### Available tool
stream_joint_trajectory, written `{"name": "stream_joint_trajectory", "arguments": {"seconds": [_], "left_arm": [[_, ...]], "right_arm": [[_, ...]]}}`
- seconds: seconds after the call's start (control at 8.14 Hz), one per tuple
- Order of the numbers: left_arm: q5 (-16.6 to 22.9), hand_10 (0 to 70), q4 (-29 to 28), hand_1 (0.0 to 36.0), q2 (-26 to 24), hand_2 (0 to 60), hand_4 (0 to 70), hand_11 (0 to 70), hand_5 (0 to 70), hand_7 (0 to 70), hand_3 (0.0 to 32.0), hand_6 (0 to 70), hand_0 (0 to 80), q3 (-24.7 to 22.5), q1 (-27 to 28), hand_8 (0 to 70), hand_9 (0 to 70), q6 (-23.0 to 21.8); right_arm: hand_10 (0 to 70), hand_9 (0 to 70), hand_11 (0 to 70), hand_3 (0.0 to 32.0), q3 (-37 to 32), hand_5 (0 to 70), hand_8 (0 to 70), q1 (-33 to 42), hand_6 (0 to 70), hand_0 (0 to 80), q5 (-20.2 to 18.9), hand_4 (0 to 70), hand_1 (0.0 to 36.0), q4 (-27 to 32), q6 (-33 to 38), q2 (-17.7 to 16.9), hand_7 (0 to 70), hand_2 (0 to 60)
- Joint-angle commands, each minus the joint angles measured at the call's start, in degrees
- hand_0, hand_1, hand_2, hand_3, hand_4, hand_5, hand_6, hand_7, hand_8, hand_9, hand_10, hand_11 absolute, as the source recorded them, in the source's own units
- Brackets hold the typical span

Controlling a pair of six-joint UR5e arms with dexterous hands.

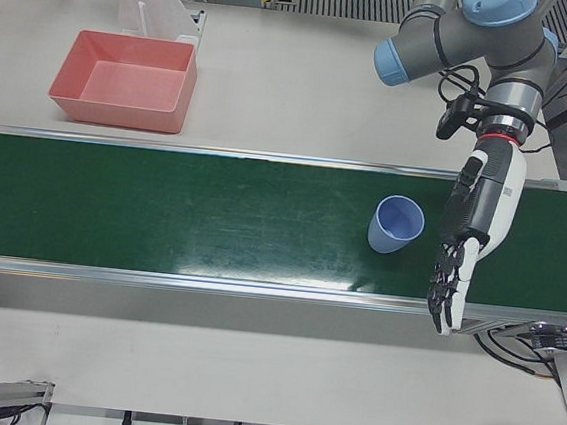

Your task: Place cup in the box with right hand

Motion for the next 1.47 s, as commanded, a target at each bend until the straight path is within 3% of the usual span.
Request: {"name": "stream_joint_trajectory", "arguments": {"seconds": [0.0, 1.35], "left_arm": [[0.0, 0.0, -0.1, 0.0, 0.0, 0.0, 0.0, 0.0, 0.0, 0.0, 0.0, 0.0, 0.0, 0.0, -0.1, 0.0, 0.0, 0.0], [0.0, 0.0, 0.0, 0.0, 0.0, 0.0, 0.0, 0.0, 0.0, 0.0, 0.0, 0.0, 0.0, 0.0, -0.1, 0.0, 0.0, 0.0]], "right_arm": [[0.0, 7.1, 0.0, 0.0, -0.2, 3.2, 1.7, -0.2, 5.1, 45.9, 0.0, 4.3, 13.7, -0.1, 0.0, 0.4, 19.4, 11.2], [0.0, 7.0, 0.0, 0.0, -0.1, 3.2, 1.8, -0.3, 4.9, 45.5, 0.1, 3.5, 13.7, -0.1, 0.1, 0.3, 18.3, 12.6]]}}
